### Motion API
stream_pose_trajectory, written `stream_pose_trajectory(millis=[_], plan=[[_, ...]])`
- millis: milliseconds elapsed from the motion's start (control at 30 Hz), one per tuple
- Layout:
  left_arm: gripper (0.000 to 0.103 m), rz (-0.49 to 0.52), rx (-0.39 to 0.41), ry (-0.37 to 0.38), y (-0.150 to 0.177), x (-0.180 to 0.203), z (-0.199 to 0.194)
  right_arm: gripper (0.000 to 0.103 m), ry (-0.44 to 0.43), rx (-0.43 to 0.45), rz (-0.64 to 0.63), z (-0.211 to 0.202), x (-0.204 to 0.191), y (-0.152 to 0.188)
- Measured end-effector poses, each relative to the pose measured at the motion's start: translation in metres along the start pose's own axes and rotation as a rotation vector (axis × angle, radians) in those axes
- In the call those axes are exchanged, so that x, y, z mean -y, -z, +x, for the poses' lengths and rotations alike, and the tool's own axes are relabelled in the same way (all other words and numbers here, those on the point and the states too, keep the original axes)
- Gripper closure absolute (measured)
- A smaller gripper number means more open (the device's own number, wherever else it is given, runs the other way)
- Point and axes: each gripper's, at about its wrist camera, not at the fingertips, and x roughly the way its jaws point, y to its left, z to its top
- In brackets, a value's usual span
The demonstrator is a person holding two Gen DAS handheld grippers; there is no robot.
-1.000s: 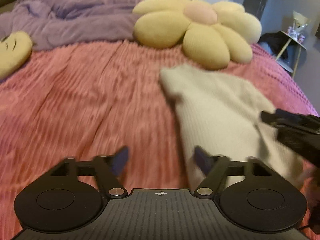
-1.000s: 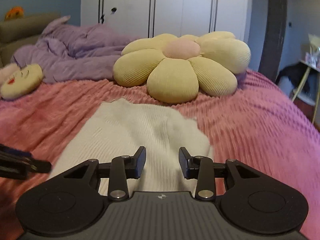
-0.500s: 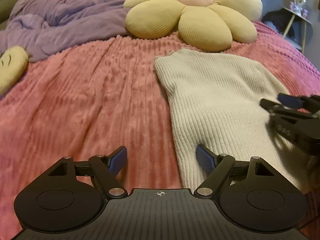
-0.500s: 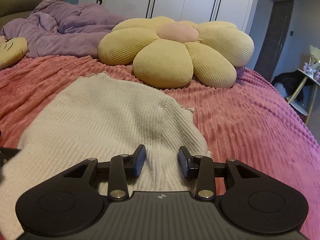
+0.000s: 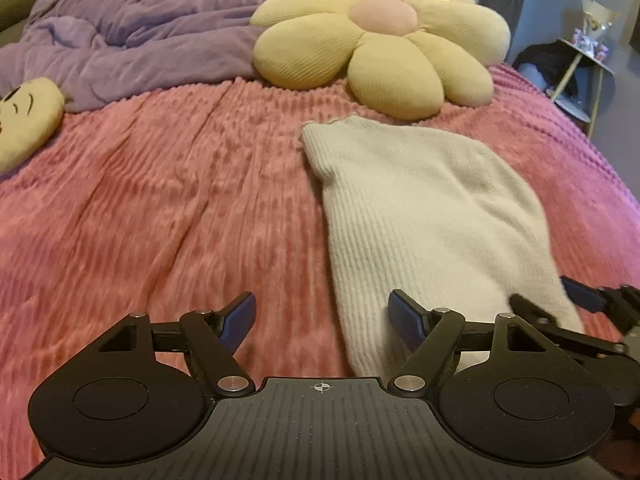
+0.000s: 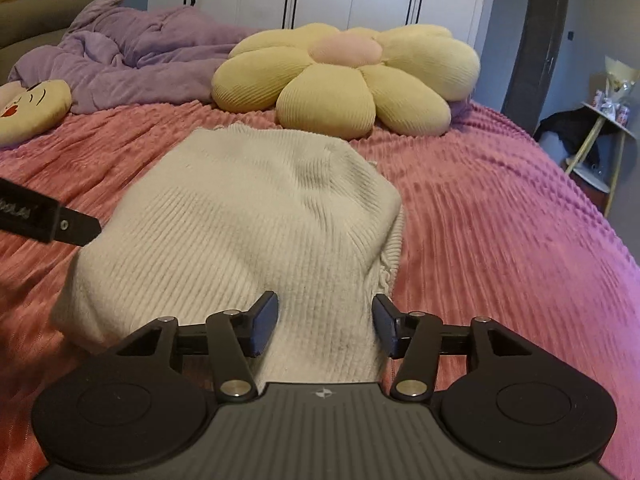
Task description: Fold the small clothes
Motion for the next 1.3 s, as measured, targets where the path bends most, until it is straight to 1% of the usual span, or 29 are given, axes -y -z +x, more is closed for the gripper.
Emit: stream_pose_trajectory(millis=[67,167,233,333,433,467,500,533,567,600,633,667,700,733,767,833,933,967,1000,1033,1100,1167,1233,1267,1300], plan=[[0.024,0.001,0.001,0.029,0.003,0.003,-0.002,0.048,-0.003,-0.001,-0.006,0.001,-0.001,0.003],[0.024,0.028,-0.01,0.025,0.009,0.008,0.006,0.048,-0.018,0.009,0.007,0.003,0.002,0.01],[0.023,0.028,-0.022,0.037,0.011,0.008,0.011,0.048,-0.022,0.018,0.001,0.004,0.002,0.014],[0.021,0.054,-0.044,0.05,0.013,0.008,0.018,0.047,-0.03,0.021,-0.005,0.005,0.003,0.014],[0.02,0.024,-0.076,0.082,0.009,0.0,0.022,0.044,-0.053,0.007,0.023,0.006,0.01,0.011],[0.02,0.002,-0.088,0.094,0.008,-0.005,0.022,0.041,-0.063,0.001,0.042,0.006,0.013,0.011],[0.02,-0.016,-0.099,0.107,0.007,-0.009,0.021,0.033,-0.07,-0.005,0.064,0.005,0.016,0.011],[0.02,-0.013,-0.103,0.117,0.007,-0.012,0.02,0.027,-0.067,-0.016,0.087,0.005,0.019,0.011],[0.02,-0.002,-0.1,0.123,0.007,-0.014,0.017,0.024,-0.074,-0.039,0.134,0.004,0.026,0.013],[0.02,0.025,-0.09,0.129,0.008,-0.018,0.013,0.024,-0.102,-0.05,0.183,0.003,0.034,0.014],[0.019,0.052,-0.081,0.121,0.008,-0.021,0.01,0.024,-0.127,-0.046,0.229,0.0,0.042,0.017],[0.019,0.072,-0.073,0.097,0.007,-0.024,0.008,0.023,-0.136,-0.043,0.265,-0.004,0.048,0.021],[0.021,0.08,-0.066,0.056,0.005,-0.028,0.006,0.023,-0.136,-0.047,0.277,-0.006,0.053,0.023],[0.021,0.077,-0.069,0.019,0.004,-0.034,0.005,0.023,-0.136,-0.045,0.28,-0.008,0.057,0.025],[0.021,0.061,-0.073,0.021,0.001,-0.04,0.004,0.023,-0.134,-0.043,0.284,-0.01,0.059,0.027],[0.021,-0.023,-0.077,0.105,-0.004,-0.053,0.002,0.023,-0.158,-0.045,0.322,-0.012,0.066,0.028],[0.02,-0.139,-0.098,0.254,-0.012,-0.06,0.01,0.023,-0.234,-0.012,0.446,-0.01,0.081,0.023],[0.016,-0.154,-0.108,0.307,-0.014,-0.058,0.017,0.023,-0.264,-0.01,0.5,-0.005,0.087,0.02],[0.013,-0.155,-0.124,0.343,-0.016,-0.056,0.025,0.023,-0.293,-0.018,0.539,0.001,0.091,0.018],[0.012,-0.161,-0.15,0.371,-0.017,-0.053,0.037,0.023,-0.33,-0.029,0.576,0.009,0.094,0.015],[0.012,-0.2,-0.189,0.397,-0.02,-0.052,0.057,0.023,-0.365,-0.047,0.61,0.025,0.098,0.009],[0.012,-0.252,-0.222,0.451,-0.021,-0.053,0.074,0.023,-0.37,-0.074,0.614,0.04,0.1,0.004],[0.012,-0.303,-0.235,0.496,-0.022,-0.054,0.085,0.023,-0.395,-0.109,0.64,0.057,0.105,0.004],[0.014,-0.313,-0.227,0.511,-0.022,-0.054,0.089,0.024,-0.416,-0.099,0.657,0.061,0.107,0.004],[0.016,-0.315,-0.225,0.518,-0.023,-0.053,0.092,0.04,-0.432,-0.086,0.661,0.062,0.108,0.003]])
